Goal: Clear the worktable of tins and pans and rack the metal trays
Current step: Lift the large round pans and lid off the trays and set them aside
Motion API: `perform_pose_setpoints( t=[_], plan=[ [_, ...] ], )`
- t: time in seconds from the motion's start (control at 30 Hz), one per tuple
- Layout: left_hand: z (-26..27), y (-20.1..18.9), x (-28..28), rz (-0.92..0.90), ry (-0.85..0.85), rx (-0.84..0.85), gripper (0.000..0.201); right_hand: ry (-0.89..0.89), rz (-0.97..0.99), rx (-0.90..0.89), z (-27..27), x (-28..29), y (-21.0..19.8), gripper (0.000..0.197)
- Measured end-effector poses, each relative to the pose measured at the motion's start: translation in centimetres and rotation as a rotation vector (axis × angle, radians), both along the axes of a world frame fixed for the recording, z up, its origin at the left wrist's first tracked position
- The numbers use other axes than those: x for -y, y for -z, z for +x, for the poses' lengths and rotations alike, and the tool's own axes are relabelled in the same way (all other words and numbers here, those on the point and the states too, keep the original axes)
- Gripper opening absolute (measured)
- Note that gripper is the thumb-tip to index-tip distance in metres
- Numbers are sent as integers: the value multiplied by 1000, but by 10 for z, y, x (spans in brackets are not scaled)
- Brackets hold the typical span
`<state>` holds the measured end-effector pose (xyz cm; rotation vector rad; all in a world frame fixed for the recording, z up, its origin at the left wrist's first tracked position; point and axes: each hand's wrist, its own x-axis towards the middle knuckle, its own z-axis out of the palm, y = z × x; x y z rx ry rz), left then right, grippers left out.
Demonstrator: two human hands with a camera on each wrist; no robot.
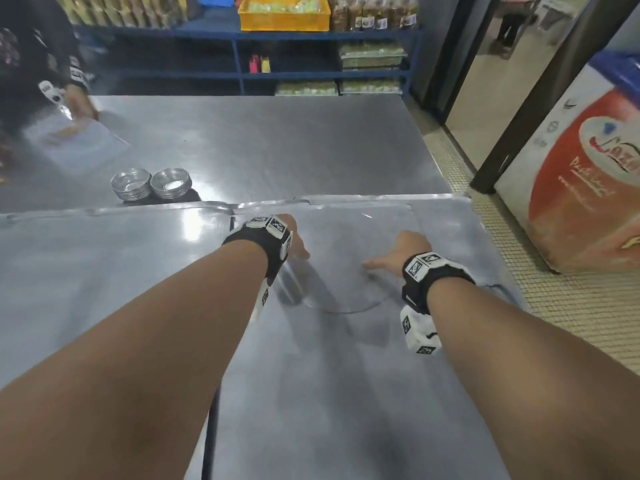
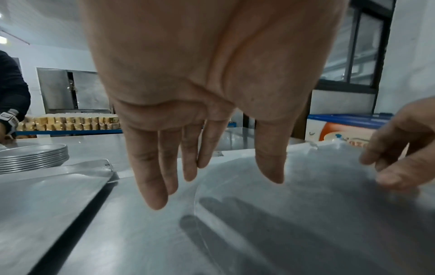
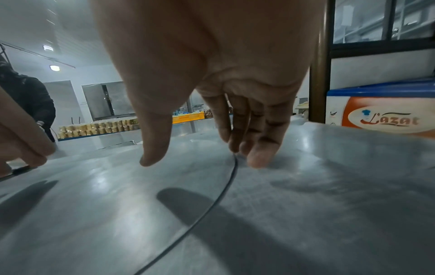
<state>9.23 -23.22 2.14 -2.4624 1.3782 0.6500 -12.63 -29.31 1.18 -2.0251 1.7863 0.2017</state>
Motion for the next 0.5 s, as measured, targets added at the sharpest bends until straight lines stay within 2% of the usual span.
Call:
perform_pose_setpoints(
  t=[0.1,0.13,0.27,0.3,0.4,0.5],
  plan=[
    [-7,8,7,-3,-17,-4,72,-42,8,-72,8,15,11,116],
    [-8,13,11,-3,-35,-21,74,-54,7,-101,10,18,11,124],
    [-4,24,19,-35,-122,-92,95,-22,75,-121,14,33,14,124],
    [0,23,21,-19,-140,-133,92,-17,96,-108,14,38,17,122],
    [11,20,25,49,-164,-235,62,-3,155,-45,11,50,20,119],
    [16,19,27,44,-151,-246,56,29,201,-8,9,57,18,118]
  ],
)
